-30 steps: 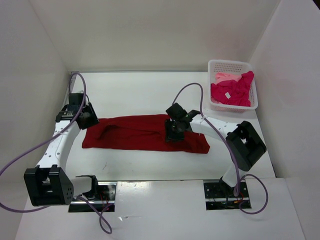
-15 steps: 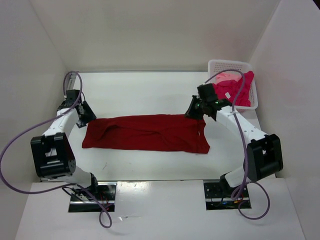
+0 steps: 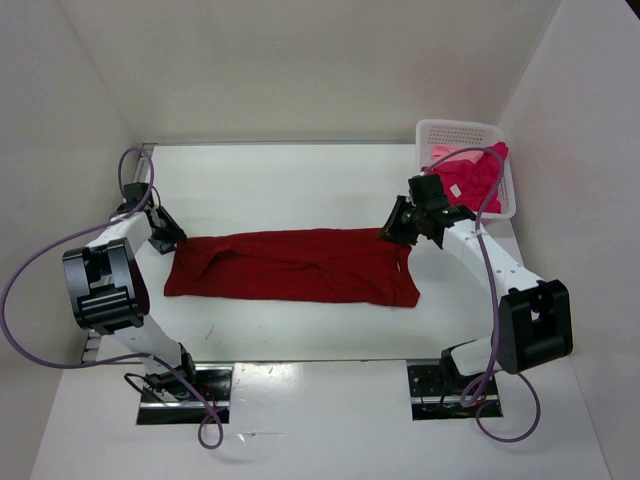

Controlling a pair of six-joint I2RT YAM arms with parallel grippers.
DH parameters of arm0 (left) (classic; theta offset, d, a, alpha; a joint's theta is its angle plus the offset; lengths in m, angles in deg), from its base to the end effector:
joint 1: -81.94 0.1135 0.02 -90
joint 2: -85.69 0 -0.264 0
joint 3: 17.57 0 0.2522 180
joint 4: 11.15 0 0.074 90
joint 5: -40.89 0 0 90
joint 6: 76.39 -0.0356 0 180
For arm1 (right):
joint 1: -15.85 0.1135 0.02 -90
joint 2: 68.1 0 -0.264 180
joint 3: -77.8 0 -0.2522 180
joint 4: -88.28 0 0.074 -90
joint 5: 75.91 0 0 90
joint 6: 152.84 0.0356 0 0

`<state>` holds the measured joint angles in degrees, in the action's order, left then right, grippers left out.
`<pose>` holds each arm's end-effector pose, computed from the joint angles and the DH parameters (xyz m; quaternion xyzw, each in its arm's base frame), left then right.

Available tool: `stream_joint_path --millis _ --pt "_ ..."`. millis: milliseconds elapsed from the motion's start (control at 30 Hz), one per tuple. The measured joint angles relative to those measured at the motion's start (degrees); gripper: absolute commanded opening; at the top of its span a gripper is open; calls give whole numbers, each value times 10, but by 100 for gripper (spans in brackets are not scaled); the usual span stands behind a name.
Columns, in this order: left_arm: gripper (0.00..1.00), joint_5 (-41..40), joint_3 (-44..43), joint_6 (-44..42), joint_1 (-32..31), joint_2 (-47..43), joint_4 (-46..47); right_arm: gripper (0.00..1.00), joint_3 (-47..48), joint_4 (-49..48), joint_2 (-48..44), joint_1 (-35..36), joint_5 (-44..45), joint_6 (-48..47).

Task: Fold and stack the t-shirts
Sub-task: Fold the other side of the tshirt into a rectangle

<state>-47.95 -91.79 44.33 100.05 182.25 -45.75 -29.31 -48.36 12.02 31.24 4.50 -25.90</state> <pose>0.3264 0.1060 0.1881 -0.3936 0.8741 -0.0409 0.2817 0.2820 0.0838 0.2575 0.1477 0.9269 0.2188 0.2669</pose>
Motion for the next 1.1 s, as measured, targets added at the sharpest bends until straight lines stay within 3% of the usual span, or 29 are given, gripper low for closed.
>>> stream_joint_path --millis 233,333,500,700,1100 --pt "41 23 25 9 0 0 16 25 -11 -1 -2 -3 -5 -4" --pt "49 20 29 9 0 -2 10 25 -14 -1 -2 -3 -7 -5" --pt "52 -15 34 10 0 -48 2 25 -15 -1 -3 -3 -12 -5" --pt "44 -23 41 10 0 -75 8 25 -15 -2 -3 -3 -18 -8" --pt "42 -8 64 8 0 -37 -1 25 -15 -5 -3 -3 -23 -9"
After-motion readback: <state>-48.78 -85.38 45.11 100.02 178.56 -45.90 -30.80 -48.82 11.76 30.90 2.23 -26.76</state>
